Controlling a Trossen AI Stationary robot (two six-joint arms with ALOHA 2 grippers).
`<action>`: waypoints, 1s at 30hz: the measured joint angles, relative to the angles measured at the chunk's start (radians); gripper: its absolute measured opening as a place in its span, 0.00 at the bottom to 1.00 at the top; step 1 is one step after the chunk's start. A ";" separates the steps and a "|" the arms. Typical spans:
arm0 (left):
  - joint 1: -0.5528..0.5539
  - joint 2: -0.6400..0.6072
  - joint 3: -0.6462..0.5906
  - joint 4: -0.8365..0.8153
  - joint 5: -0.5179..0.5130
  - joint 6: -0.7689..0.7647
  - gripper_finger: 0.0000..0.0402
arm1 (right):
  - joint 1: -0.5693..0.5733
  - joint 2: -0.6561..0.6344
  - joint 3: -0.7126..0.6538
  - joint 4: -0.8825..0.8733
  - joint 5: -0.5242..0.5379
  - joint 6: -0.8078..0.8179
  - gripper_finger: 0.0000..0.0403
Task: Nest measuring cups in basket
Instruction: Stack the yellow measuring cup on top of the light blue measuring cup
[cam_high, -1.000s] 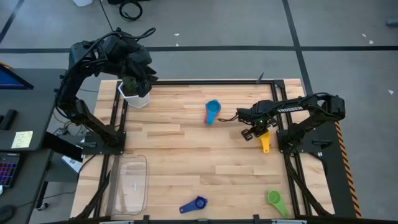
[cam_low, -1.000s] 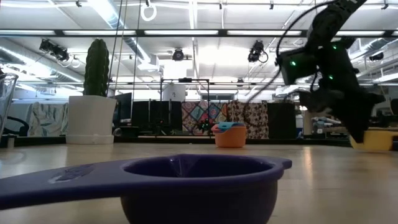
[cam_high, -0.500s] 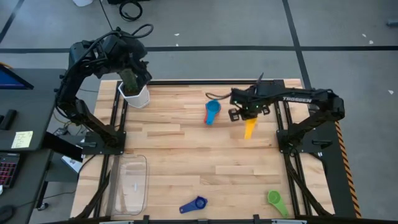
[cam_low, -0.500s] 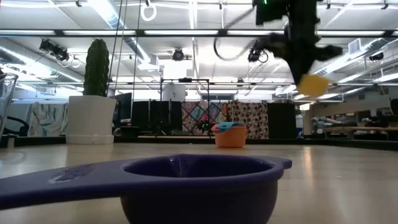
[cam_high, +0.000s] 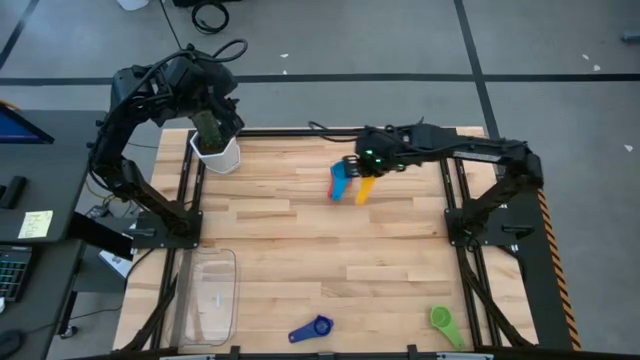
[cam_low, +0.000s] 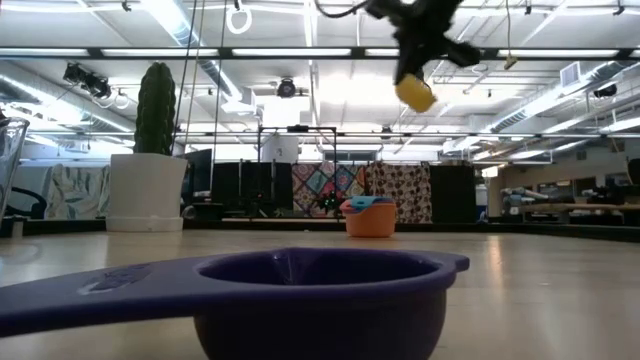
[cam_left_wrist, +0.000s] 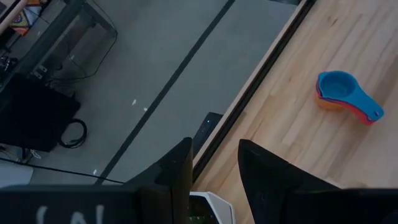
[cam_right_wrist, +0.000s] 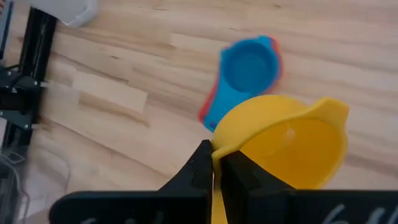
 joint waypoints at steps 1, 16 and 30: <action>0.000 0.000 0.000 0.000 0.000 0.005 0.34 | -0.001 0.031 0.022 0.015 0.001 -0.022 0.04; 0.000 0.000 0.000 -0.001 0.002 0.024 0.34 | -0.155 0.453 0.409 -0.151 -0.132 -0.004 0.04; 0.000 0.000 0.000 -0.002 0.003 0.025 0.34 | -0.266 0.567 0.419 -0.166 -0.278 -0.095 0.04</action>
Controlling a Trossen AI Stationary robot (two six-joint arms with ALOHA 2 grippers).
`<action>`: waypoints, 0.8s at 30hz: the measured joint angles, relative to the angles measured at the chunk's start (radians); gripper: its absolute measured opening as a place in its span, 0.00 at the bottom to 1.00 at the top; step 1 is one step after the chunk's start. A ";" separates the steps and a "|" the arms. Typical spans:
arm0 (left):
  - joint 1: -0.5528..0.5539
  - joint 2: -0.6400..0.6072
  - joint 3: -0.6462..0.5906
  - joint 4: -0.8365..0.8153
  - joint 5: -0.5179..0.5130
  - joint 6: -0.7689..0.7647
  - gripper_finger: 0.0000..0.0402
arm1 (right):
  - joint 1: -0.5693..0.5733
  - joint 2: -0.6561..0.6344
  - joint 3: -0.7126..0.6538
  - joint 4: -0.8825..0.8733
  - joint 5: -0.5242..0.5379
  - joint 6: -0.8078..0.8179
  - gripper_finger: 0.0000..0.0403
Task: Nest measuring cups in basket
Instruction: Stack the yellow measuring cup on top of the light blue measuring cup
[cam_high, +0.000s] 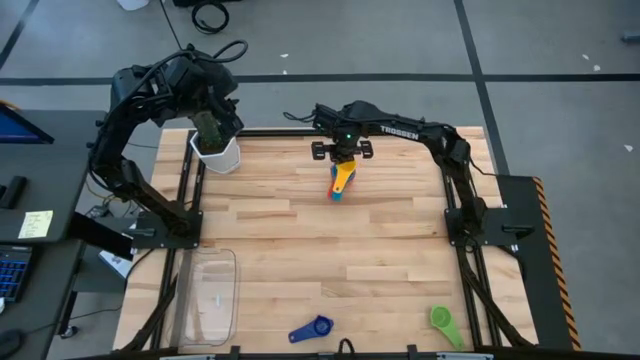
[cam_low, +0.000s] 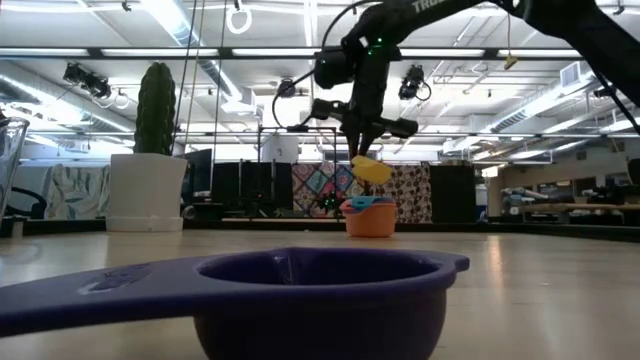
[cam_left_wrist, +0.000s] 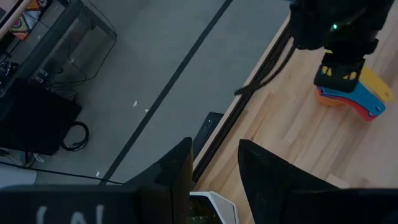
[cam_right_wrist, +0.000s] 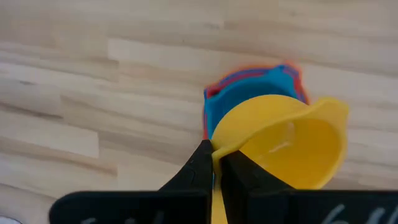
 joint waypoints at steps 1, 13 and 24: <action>0.000 0.000 0.000 0.000 0.000 0.000 0.34 | -0.005 0.001 0.001 0.003 0.004 -0.001 0.04; 0.000 0.000 0.000 0.000 0.000 -0.003 0.34 | -0.032 0.078 0.000 0.004 -0.060 -0.062 0.04; 0.000 0.000 0.000 0.000 0.000 -0.002 0.34 | -0.036 0.079 0.000 0.054 -0.087 -0.145 0.15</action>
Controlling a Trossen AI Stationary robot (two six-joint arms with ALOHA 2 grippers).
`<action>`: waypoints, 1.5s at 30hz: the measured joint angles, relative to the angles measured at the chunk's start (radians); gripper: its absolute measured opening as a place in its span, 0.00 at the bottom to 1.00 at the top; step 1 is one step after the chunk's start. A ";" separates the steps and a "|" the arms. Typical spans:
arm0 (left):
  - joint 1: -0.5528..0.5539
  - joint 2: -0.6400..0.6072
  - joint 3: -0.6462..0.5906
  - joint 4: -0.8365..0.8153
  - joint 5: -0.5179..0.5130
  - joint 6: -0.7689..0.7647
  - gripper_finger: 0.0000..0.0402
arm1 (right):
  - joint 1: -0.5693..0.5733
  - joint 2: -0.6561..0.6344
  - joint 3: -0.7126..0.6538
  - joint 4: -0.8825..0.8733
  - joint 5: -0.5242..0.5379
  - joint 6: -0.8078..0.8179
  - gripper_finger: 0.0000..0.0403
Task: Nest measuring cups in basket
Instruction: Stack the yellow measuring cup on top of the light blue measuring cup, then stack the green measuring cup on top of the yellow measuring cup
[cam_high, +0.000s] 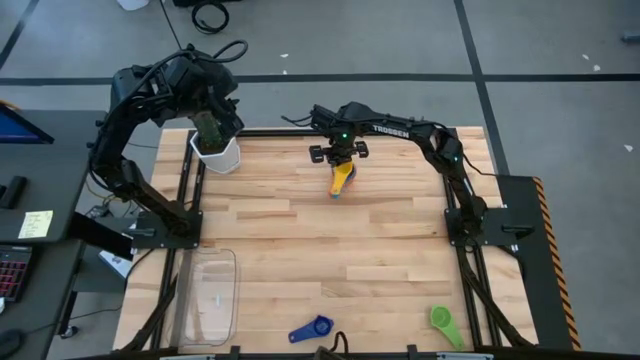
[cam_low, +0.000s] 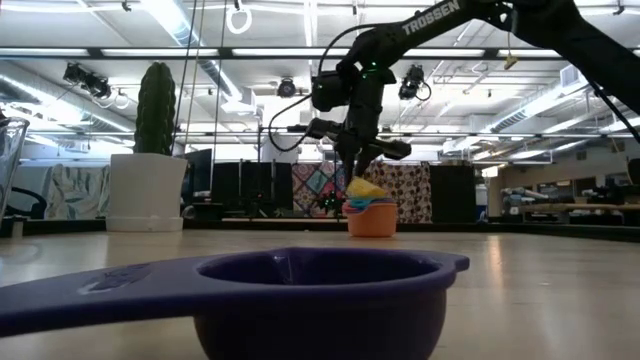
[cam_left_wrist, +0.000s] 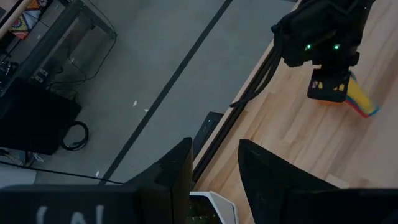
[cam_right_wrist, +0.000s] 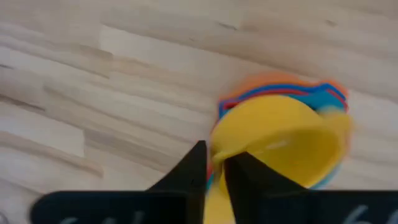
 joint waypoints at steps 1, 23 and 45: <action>0.000 0.000 0.000 0.000 0.000 0.000 0.34 | 0.002 0.000 0.000 0.016 0.000 -0.005 0.18; 0.000 0.000 0.000 0.000 0.000 0.002 0.34 | 0.011 0.000 0.000 -0.067 0.042 0.039 0.17; 0.000 0.000 0.000 0.000 0.002 -0.004 0.34 | 0.214 -0.190 0.399 -0.345 0.237 -0.343 0.02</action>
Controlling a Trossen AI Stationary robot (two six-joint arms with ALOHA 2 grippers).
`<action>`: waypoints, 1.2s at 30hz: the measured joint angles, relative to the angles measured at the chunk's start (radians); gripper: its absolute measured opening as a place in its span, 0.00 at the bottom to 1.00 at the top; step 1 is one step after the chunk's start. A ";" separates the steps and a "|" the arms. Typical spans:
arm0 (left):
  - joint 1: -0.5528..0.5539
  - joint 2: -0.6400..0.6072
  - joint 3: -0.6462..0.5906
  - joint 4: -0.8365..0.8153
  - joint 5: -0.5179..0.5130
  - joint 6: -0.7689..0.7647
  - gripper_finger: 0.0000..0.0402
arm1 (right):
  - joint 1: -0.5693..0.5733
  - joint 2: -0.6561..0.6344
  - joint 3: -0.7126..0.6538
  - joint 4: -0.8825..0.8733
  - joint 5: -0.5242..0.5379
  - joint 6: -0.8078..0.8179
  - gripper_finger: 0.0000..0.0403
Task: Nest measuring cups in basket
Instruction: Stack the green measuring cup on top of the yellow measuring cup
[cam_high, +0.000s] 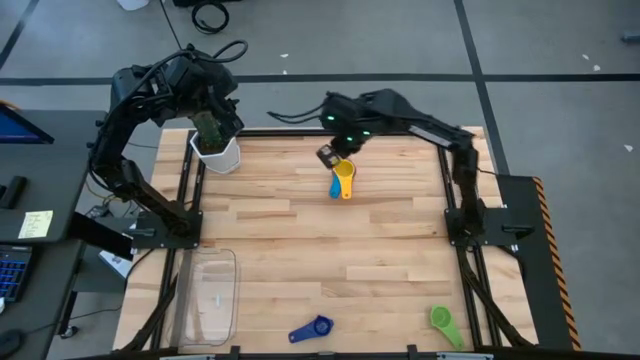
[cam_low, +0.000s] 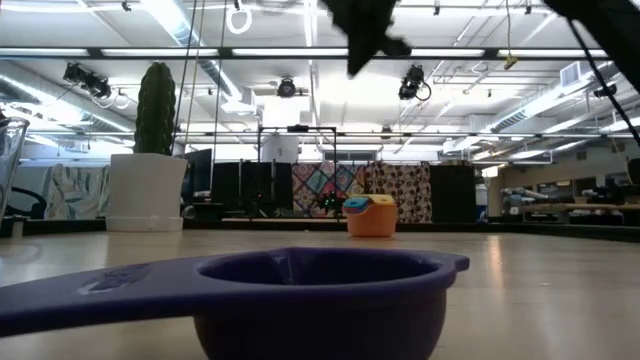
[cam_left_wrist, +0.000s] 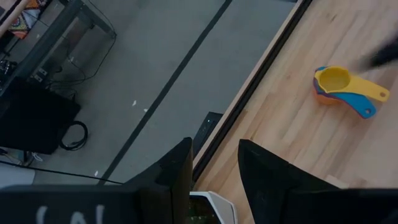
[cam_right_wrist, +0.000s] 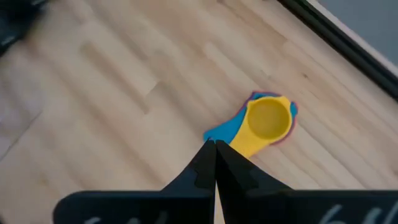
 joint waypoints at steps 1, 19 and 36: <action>0.000 0.000 0.000 0.000 0.011 0.000 0.34 | 0.016 -0.032 -0.009 -0.003 -0.002 -0.024 0.02; 0.000 0.000 0.000 0.000 0.286 0.003 0.34 | 0.270 -0.265 -0.023 -0.074 -0.297 0.082 0.09; -0.001 0.000 0.000 0.000 0.287 -0.102 0.34 | 0.591 -0.257 -0.205 -0.074 -0.500 0.086 0.21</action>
